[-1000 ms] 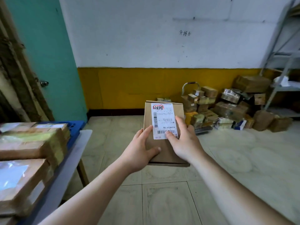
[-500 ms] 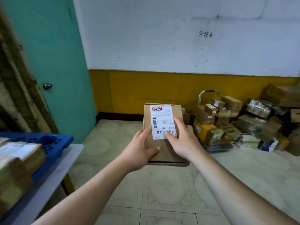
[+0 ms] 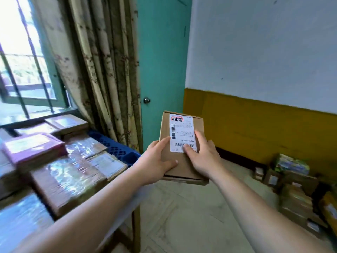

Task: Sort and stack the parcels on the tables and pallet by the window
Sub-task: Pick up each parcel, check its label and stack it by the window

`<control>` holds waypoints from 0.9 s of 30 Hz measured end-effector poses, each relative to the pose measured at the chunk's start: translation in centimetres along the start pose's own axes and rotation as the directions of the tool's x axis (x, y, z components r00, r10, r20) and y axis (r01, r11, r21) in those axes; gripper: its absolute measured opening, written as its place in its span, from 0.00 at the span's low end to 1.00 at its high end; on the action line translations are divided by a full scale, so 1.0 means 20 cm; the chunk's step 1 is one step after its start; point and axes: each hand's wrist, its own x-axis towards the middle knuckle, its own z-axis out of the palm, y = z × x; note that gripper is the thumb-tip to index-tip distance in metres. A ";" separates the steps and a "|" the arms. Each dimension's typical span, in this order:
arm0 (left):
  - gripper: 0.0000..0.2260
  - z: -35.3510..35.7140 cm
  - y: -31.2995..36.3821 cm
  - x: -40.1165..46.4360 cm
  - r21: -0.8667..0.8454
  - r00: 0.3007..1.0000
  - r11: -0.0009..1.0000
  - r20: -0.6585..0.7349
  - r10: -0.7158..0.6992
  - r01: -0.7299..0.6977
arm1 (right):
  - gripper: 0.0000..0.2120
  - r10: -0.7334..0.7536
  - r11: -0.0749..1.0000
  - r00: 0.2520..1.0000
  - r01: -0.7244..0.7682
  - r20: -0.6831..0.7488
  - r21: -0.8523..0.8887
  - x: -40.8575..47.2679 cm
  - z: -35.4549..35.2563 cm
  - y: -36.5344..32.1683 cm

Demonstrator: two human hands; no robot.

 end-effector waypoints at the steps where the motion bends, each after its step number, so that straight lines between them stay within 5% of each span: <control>1: 0.36 -0.07 -0.06 0.03 0.010 0.999 1.000 -0.034 -0.024 0.024 | 0.29 -0.028 1.000 0.999 0.028 0.024 0.004 0.08 0.07 -0.06; 13: 0.33 -0.58 -0.60 0.19 0.145 0.907 0.925 -0.296 -0.299 0.351 | 0.32 -0.291 0.949 0.885 0.220 0.363 0.225 0.73 0.87 -0.52; 20: 0.32 -0.74 -0.76 0.36 0.178 0.747 0.756 -0.405 -0.528 0.630 | 0.37 -0.400 0.901 0.767 0.231 0.502 0.366 1.09 1.26 -0.69; 27: 0.34 -0.86 -0.92 0.37 0.328 0.669 0.583 -0.364 -0.648 0.743 | 0.39 -0.401 0.913 0.672 0.242 0.622 0.328 1.26 1.57 -0.78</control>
